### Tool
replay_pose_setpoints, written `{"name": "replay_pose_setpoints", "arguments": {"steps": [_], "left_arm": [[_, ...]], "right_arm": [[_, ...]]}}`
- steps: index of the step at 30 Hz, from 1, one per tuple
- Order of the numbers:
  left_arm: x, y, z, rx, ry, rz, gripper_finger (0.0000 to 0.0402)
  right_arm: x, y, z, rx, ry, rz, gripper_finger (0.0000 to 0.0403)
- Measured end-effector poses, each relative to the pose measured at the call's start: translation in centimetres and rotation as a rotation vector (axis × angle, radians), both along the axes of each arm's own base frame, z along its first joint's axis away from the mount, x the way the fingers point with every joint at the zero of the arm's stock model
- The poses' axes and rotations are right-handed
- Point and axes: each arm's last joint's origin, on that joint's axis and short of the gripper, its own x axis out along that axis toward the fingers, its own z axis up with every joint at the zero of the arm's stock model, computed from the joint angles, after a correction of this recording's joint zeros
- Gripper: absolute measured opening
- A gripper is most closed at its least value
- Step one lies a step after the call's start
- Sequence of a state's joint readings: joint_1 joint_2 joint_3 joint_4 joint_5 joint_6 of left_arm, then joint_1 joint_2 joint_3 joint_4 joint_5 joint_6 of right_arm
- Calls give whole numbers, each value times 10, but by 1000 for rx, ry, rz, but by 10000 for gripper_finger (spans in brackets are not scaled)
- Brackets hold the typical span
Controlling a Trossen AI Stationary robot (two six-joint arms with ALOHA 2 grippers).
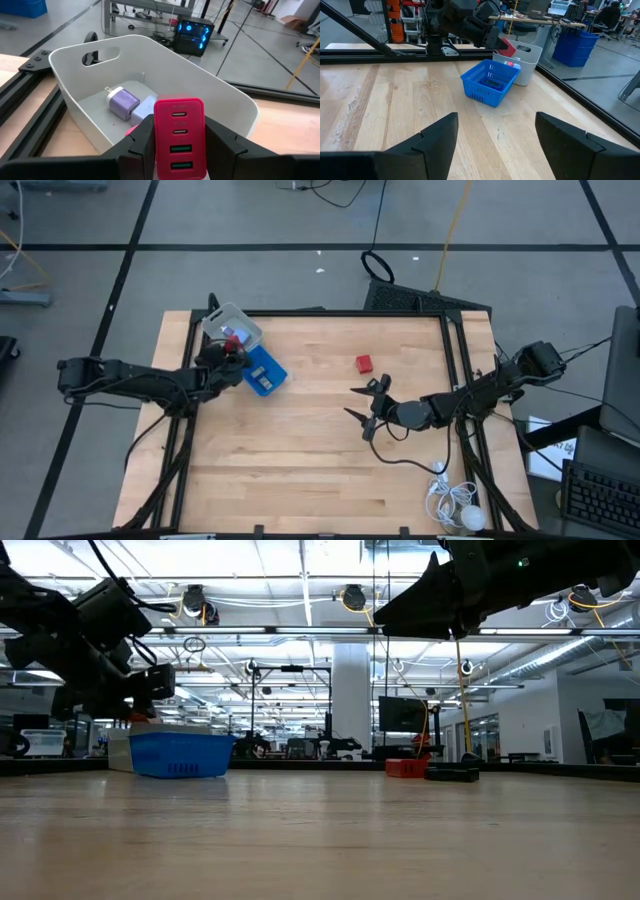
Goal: Pick & Place Office items
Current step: Put the bottom red charger adapter into the gray bin
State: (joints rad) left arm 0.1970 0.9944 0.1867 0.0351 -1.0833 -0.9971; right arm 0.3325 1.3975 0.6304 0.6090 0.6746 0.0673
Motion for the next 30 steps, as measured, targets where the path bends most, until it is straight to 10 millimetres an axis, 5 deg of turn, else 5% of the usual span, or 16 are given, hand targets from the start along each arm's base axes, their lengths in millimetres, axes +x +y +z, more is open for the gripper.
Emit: {"name": "replay_pose_setpoints", "arguments": {"steps": [10, 20, 30], "left_arm": [[1, 4, -3, -11, 11, 18, 149], [1, 4, -4, -16, 14, 11, 129], [2, 4, -2, -1, 30, 7, 196]], "right_arm": [[0, 0, 0, 0, 0, 0, 256], [0, 0, 0, 0, 0, 0, 256], [0, 0, 0, 0, 0, 0, 256]]}}
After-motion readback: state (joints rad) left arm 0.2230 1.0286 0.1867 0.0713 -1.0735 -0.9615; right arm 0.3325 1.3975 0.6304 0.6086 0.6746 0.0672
